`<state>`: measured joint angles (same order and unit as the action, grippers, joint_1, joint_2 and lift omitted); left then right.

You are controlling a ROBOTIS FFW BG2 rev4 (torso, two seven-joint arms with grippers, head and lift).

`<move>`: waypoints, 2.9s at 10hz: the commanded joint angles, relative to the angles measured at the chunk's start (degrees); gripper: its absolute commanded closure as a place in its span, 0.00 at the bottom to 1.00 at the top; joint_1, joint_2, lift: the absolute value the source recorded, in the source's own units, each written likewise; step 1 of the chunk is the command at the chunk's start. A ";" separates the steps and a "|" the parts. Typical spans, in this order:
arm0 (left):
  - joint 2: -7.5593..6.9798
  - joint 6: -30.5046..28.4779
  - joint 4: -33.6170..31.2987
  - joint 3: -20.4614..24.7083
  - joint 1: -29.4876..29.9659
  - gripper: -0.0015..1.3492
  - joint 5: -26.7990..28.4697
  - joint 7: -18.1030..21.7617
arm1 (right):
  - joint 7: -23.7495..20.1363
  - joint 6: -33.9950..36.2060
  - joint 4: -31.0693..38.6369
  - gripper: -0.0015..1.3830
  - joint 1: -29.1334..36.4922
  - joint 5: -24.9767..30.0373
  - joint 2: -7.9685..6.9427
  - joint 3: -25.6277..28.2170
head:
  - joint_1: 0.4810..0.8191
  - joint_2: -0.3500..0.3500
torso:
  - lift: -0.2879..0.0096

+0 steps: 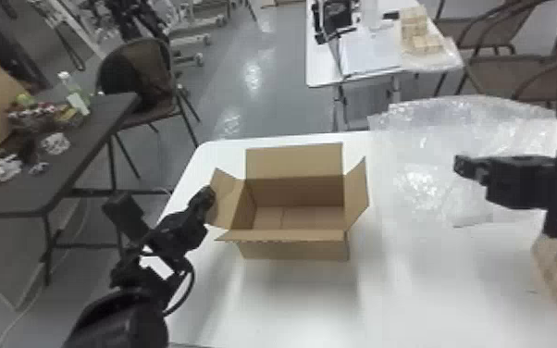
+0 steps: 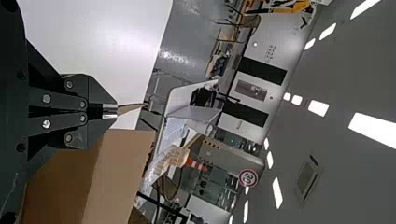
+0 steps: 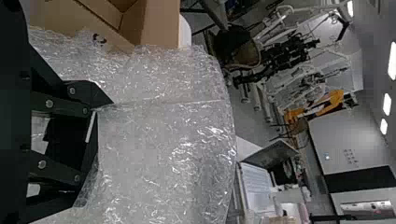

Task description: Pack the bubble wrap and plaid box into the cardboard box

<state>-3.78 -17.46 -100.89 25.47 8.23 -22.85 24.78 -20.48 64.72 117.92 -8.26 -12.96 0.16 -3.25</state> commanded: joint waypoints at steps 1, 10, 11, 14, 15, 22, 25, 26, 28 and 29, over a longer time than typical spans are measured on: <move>0.00 0.32 0.08 -0.25 -0.15 0.90 0.09 -0.08 | 0.00 -1.27 3.10 0.88 -0.79 -1.37 -0.16 0.18 | 0.63 0.96 | 0.57; 0.71 12.71 1.40 -10.53 1.96 0.90 -1.32 -12.83 | -12.31 -7.95 -14.47 0.88 -12.04 -13.93 -0.16 -8.44 | 0.44 1.00 | 0.57; 0.71 14.03 1.93 -11.41 2.31 0.90 -1.76 -13.79 | -13.98 -9.79 -17.73 0.88 -13.19 -13.93 -0.21 -9.49 | 0.44 1.00 | 0.57; 0.44 16.05 1.66 -13.25 3.28 0.90 -2.20 -16.43 | -19.42 -15.42 -31.79 0.88 -17.76 -16.22 -0.21 -14.77 | 0.48 1.00 | 0.57; 0.18 16.23 1.66 -13.78 3.28 0.90 -2.46 -16.78 | -21.80 -18.58 -37.94 0.88 -19.34 -16.84 -0.21 -16.61 | 0.50 1.00 | 0.57; -1.23 17.20 1.66 -17.03 3.02 0.90 -4.66 -18.19 | -26.72 -32.91 -59.39 0.63 -24.26 -20.09 -0.21 -21.62 | 0.62 1.00 | 0.57; -1.49 17.55 1.66 -16.86 3.28 0.90 -5.36 -18.36 | -26.72 -34.84 -59.39 0.19 -23.73 -19.56 -0.21 -21.62 | 0.63 1.00 | 0.57; -1.58 17.64 1.66 -16.68 3.28 0.90 -5.45 -18.36 | -26.72 -35.28 -57.98 0.13 -23.12 -19.38 -0.21 -21.27 | 0.63 1.00 | 0.57; -1.93 17.20 1.58 -16.07 3.46 0.90 -6.24 -18.36 | -26.37 -36.16 -49.28 0.08 -19.78 -13.23 -0.21 -17.93 | 0.62 1.00 | 0.57; -2.37 17.02 1.58 -15.89 3.54 0.90 -7.12 -18.36 | -24.70 -37.21 -41.28 0.08 -16.61 -8.05 -0.21 -15.38 | 0.59 1.00 | 0.57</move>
<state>-5.87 -0.32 -99.32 9.47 11.74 -29.42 6.41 -45.24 28.11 71.93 -26.72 -24.20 0.00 -20.23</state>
